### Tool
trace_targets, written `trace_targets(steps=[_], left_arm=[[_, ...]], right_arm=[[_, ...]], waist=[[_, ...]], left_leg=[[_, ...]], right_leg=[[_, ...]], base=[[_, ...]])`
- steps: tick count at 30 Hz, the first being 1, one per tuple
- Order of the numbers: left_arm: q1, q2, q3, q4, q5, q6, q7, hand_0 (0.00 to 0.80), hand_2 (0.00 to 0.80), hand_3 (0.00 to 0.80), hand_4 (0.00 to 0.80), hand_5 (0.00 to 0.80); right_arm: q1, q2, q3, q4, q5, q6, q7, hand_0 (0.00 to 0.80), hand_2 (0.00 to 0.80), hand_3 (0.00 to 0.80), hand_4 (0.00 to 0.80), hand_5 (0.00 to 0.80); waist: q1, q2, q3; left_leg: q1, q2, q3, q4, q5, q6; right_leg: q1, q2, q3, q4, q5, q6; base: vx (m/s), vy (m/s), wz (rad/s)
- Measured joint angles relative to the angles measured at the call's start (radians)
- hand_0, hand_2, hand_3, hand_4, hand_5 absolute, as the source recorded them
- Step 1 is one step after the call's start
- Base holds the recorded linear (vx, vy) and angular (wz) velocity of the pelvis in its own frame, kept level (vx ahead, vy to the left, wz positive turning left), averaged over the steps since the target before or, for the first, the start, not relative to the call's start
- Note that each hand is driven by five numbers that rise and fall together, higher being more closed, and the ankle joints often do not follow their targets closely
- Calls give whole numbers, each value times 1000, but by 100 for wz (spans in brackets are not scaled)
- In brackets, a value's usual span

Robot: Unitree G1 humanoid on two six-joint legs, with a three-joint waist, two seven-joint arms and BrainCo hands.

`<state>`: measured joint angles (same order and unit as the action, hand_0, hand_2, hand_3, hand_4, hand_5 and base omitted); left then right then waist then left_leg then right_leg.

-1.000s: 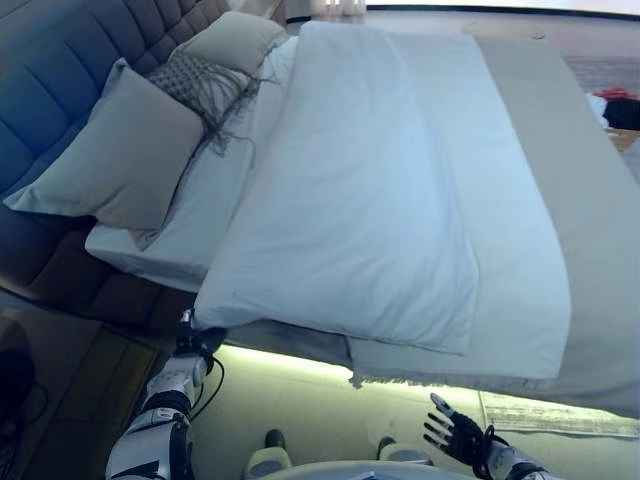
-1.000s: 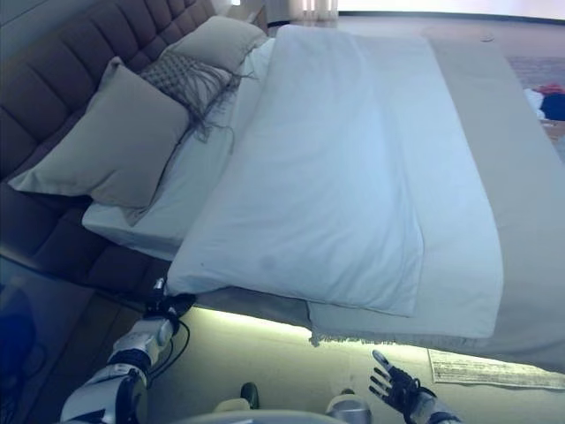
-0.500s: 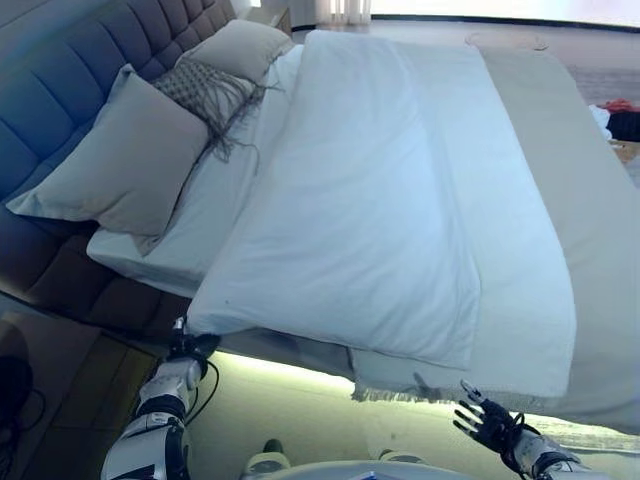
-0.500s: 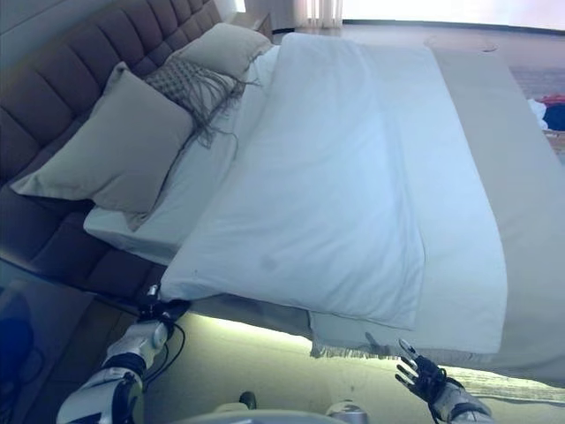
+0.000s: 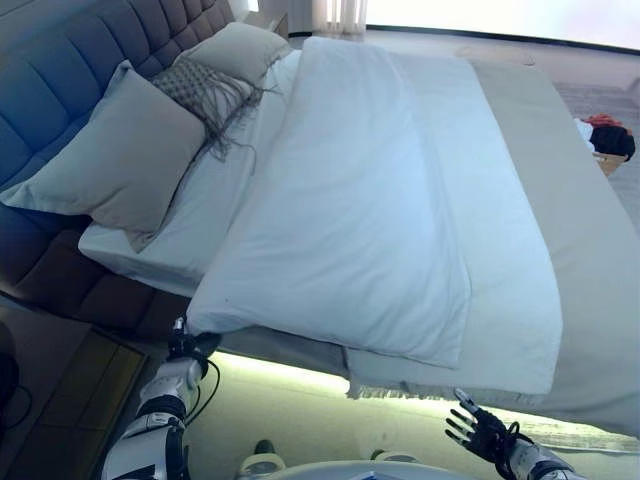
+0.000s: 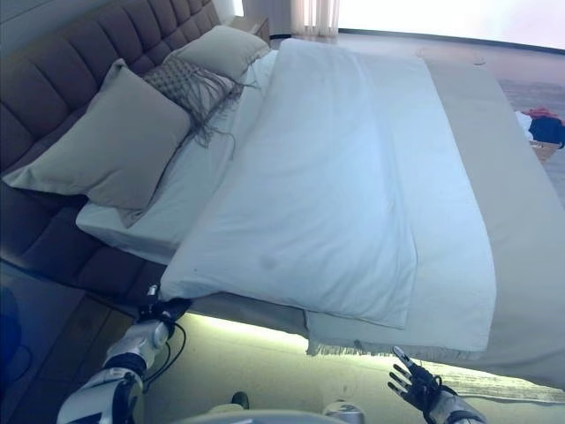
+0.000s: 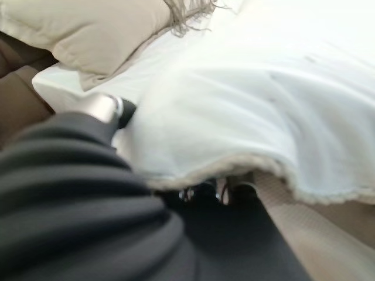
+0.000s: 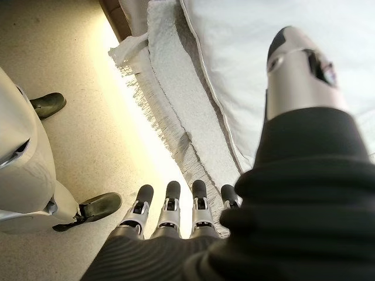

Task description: Make the bed neatly

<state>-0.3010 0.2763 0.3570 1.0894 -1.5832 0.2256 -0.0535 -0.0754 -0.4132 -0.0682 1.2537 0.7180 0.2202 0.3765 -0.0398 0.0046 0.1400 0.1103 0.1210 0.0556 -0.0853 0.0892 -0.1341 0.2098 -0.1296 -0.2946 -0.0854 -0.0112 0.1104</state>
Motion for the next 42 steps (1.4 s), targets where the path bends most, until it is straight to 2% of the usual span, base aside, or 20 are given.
trace_targets(steps=[8, 11, 13, 15, 16, 18, 19, 22, 24, 25, 26, 27, 28, 32, 37, 42], left_arm=[[1, -15, -25, 72, 157, 37, -93, 800, 800, 800, 800, 800], [-48, -15, -58, 92, 152, 45, -134, 800, 800, 800, 800, 800], [-108, -20, -65, 92, 150, 45, -147, 800, 800, 800, 800, 800], [-168, -21, -74, 90, 142, 45, -158, 678, 678, 678, 678, 678], [-192, -21, -82, 86, 135, 41, -160, 659, 659, 659, 659, 659], [-217, -21, -103, 83, 117, 23, -157, 480, 480, 480, 480, 480], [-217, -19, -103, 86, 105, 10, -149, 442, 442, 442, 442, 442], [-209, -18, -111, 92, 99, -13, -135, 430, 430, 430, 430, 430], [-180, 0, -109, 113, 71, -55, -114, 442, 442, 442, 442, 442], [-150, 20, -107, 124, 67, -67, -108, 420, 420, 420, 420, 420], [-132, 37, -107, 134, 67, -75, -103, 307, 307, 307, 307, 307], [-99, 56, -100, 146, 66, -82, -102, 242, 242, 242, 242, 242], [-70, 71, -96, 153, 61, -87, -101, 0, 0, 0, 0, 0], [16, 96, -86, 159, 36, -84, -106, 0, 0, 0, 0, 0], [64, 93, -62, 191, 42, -57, -122, 0, 0, 0, 0, 0], [69, 93, -79, 191, 244, -68, -145, 0, 0, 0, 0, 0]], right_arm=[[2, 3, 1, -30, -5, -1, 7, 0, 0, 0, 0, 0], [-11, -2, 12, -28, -8, -6, 8, 0, 0, 0, 0, 0], [-44, -11, 27, -28, -6, -18, 6, 0, 0, 0, 0, 0], [-97, -21, 52, -28, 2, -22, 3, 0, 0, 0, 0, 0], [-129, -26, 63, -29, 4, -24, -1, 0, 0, 0, 0, 0], [-179, -39, 79, -31, 13, -26, -9, 0, 0, 0, 0, 0], [-197, -45, 81, -35, 20, -26, -8, 0, 0, 0, 0, 0], [-235, -76, 94, -66, 23, -26, -8, 0, 0, 0, 0, 0], [-243, -81, 101, -75, 23, -26, -5, 0, 0, 0, 0, 0], [-259, -81, 103, -75, 23, -26, 1, 0, 0, 0, 0, 0], [-263, -83, 103, -75, 23, -26, 6, 0, 0, 0, 0, 0], [-275, -82, 106, -76, 23, -26, 10, 0, 0, 0, 0, 0], [-276, -82, 111, -82, 24, -26, 13, 0, 0, 0, 0, 0], [-273, -74, 118, -100, 24, -25, 30, 0, 0, 0, 0, 0], [-252, -70, 118, -113, 25, -26, 38, 0, 0, 0, 0, 0], [-221, -56, 113, -113, 43, -25, 34, 0, 0, 0, 0, 0]], waist=[[0, 7, 4], [0, 12, 22], [1, 17, 68], [1, 28, 126], [3, 30, 155], [7, 25, 193], [13, 19, 214], [36, 12, 262], [63, 2, 270], [72, -1, 279], [85, -2, 285], [92, -2, 290], [98, -3, 291], [136, -19, 298], [137, -33, 297], [127, -43, 294]], left_leg=[[-21, -1, 14, 16, 0, 0], [-130, -1, 26, 98, -3, 1], [-210, 5, 26, 166, -3, 1], [-272, 17, 26, 228, -3, 1], [-302, 23, 25, 252, -3, 1], [-353, 26, 25, 288, -4, 2], [-379, 26, 25, 316, -11, 10], [-465, 22, 24, 448, -87, 28], [-514, 18, 24, 506, -105, 32], [-533, 15, 23, 536, -116, 34], [-549, 12, 24, 559, -124, 38], [-568, 11, 22, 584, -132, 41], [-583, 9, 21, 598, -140, 46], [-597, -5, 18, 626, -146, 52], [-598, -14, 27, 671, -177, 73], [-570, -20, 43, 671, -185, 86]], right_leg=[[-10, -1, -7, 4, -1, 0], [-87, -5, -18, 68, -23, -6], [-137, -5, -25, 132, -47, -15], [-202, -7, -31, 235, -92, -25], [-238, -10, -40, 292, -117, -31], [-309, -27, -45, 399, -164, -43], [-347, -41, -45, 459, -188, -49], [-440, -81, -41, 638, -270, -55], [-495, -102, -30, 713, -295, -61], [-516, -113, -23, 744, -309, -62], [-534, -120, -18, 768, -319, -61], [-550, -127, -16, 793, -328, -61], [-567, -132, -12, 812, -335, -66], [-583, -152, 4, 851, -349, -59], [-581, -152, 43, 866, -355, -42], [-556, -151, 67, 851, -344, -34]], base=[[-100, 41, 3], [-375, 45, 29], [-366, 38, 51], [-279, 56, 44], [-254, 64, 32], [-213, 66, 23], [-182, 66, 11], [-167, 74, 15], [-140, 87, 8], [-108, 75, 0], [-91, 60, 4], [-84, 48, 3], [-59, 32, 8], [-26, 22, 7], [4, -4, -1], [69, -40, -3]])
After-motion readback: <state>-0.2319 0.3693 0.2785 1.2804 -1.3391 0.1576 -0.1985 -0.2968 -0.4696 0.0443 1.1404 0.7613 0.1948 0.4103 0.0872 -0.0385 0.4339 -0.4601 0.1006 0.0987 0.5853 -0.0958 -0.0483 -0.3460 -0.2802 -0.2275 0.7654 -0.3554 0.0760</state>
